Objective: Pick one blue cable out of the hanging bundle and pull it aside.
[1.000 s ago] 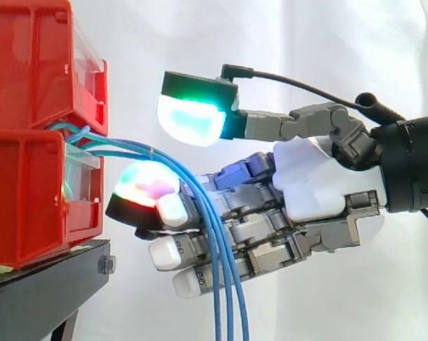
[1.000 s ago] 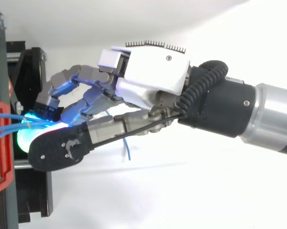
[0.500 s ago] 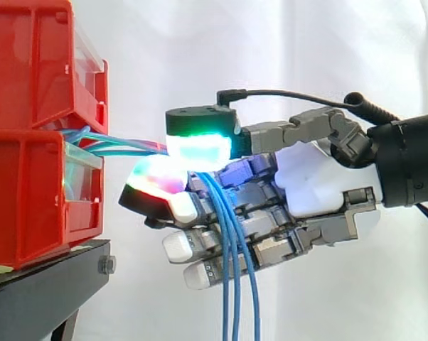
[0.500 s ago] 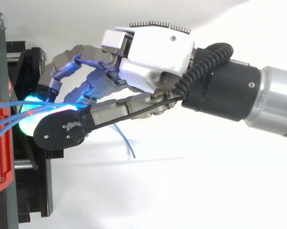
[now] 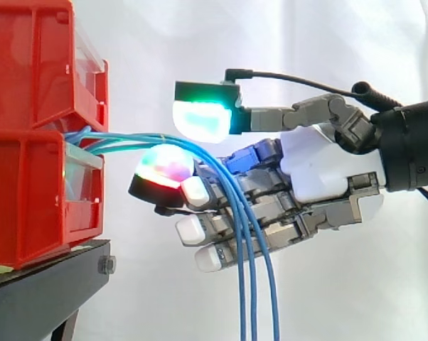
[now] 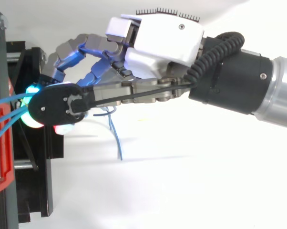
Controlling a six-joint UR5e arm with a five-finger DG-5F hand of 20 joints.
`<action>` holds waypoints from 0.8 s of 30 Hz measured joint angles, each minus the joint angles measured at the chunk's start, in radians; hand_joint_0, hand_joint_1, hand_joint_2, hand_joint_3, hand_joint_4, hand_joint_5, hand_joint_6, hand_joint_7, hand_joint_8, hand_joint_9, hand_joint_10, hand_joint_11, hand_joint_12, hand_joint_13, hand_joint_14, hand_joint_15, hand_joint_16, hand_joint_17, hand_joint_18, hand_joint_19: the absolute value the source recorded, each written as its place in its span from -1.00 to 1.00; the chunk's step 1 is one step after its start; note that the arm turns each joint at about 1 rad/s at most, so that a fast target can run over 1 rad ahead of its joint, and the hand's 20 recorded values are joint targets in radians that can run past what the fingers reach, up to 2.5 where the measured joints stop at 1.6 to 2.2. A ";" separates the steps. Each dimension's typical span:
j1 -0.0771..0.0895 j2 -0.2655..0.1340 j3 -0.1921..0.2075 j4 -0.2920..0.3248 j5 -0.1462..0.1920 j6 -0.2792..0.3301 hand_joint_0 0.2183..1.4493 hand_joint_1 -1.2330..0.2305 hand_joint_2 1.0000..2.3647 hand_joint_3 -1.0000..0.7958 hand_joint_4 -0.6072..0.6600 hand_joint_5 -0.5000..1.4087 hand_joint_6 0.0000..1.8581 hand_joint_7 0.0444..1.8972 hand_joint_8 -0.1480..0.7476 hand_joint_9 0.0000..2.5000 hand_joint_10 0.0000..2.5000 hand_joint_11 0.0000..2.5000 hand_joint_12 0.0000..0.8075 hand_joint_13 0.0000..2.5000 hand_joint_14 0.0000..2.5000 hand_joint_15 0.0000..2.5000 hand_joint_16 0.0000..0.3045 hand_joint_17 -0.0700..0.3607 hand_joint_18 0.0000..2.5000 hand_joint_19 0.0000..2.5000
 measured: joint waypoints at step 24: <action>-0.006 0.007 0.000 -0.037 0.000 0.000 -0.15 -0.52 -1.00 -0.44 -0.19 -0.63 0.06 -0.13 -0.10 -0.21 -0.98 -0.51 -0.25 -0.32 -0.99 -0.67 -0.76 -0.30 -0.48 -0.77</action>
